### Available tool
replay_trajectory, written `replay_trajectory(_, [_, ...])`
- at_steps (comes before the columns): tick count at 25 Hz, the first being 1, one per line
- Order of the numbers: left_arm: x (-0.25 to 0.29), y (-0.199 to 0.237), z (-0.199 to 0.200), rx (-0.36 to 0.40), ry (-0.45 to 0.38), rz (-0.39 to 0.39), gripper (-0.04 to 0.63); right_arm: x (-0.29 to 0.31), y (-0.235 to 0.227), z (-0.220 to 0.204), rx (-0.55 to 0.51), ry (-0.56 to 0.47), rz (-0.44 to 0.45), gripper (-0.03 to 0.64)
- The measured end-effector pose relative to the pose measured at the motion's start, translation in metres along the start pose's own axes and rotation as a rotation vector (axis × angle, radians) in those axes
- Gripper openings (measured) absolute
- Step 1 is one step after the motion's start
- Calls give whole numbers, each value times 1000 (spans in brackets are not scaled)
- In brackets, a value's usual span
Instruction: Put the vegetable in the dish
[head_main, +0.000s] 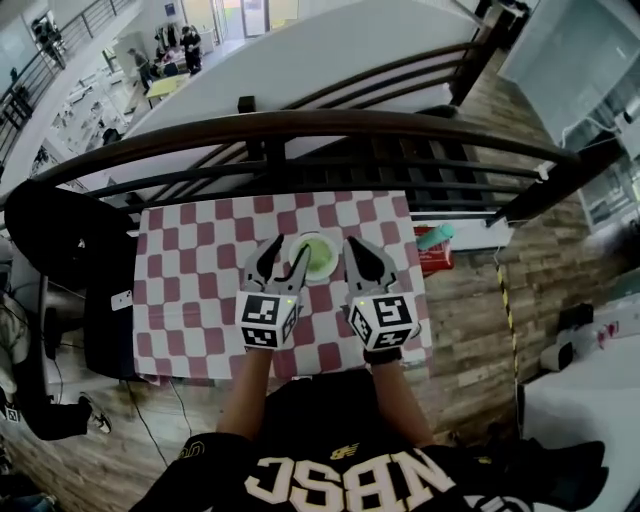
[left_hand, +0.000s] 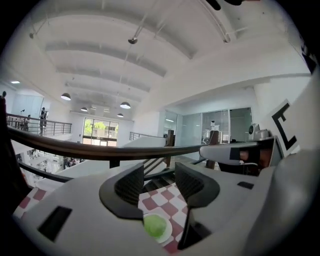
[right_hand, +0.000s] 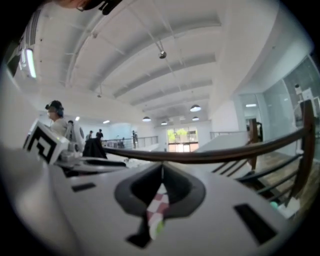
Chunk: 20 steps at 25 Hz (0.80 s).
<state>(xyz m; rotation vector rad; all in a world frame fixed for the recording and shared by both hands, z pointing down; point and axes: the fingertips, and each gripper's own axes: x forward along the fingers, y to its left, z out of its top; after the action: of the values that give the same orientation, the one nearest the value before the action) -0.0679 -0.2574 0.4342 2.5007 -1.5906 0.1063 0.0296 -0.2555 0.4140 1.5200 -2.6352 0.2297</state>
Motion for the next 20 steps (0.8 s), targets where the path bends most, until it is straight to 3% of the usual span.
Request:
replay_trajectory(5, [-34,-15,18,26,-52,21,74,-23,25,2,-7,-11,-29,15])
replay_trajectory(8, [-43,-17,23,32,-66,29,30,-28,33,9,-34,-27,-30,15])
replay_trajectory(20, [-77,-24,44,28,-129,30,19,-49,47,20,-55,-62,-39,15])
